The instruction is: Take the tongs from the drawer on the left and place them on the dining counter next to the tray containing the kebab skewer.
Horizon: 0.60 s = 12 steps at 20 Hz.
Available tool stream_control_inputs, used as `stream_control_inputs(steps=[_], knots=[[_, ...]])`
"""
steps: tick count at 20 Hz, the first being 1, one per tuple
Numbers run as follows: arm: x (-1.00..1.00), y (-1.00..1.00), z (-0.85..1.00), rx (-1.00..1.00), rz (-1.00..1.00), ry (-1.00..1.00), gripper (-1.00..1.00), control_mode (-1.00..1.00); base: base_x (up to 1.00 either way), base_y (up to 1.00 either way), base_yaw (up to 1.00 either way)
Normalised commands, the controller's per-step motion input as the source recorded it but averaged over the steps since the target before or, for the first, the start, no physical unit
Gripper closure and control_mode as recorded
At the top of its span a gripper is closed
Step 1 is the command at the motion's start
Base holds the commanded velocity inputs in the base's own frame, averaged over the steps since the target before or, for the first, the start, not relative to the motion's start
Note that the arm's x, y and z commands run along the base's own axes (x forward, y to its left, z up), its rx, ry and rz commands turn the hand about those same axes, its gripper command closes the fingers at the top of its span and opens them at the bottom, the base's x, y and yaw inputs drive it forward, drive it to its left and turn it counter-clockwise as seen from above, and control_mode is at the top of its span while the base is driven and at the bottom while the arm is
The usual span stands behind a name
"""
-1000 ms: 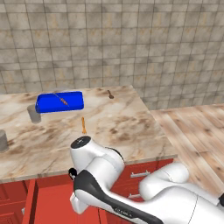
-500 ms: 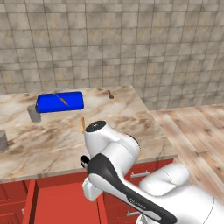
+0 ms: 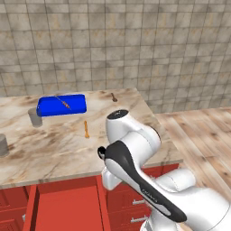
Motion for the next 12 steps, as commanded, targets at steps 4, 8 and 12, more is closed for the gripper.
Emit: stream_control_inputs(steps=[4,8,12], knots=[[0.71,-0.26,0.04,0.02,-0.01,0.03,1.0,-1.0,0.0,0.0,0.0],[0.66,-0.1,0.05,0.02,0.0,-0.01,1.0,-1.0,0.0,0.0,0.0],[0.29,-0.02,0.14,0.0,-0.05,-0.17,1.0,-1.0,0.0,0.0,0.0]])
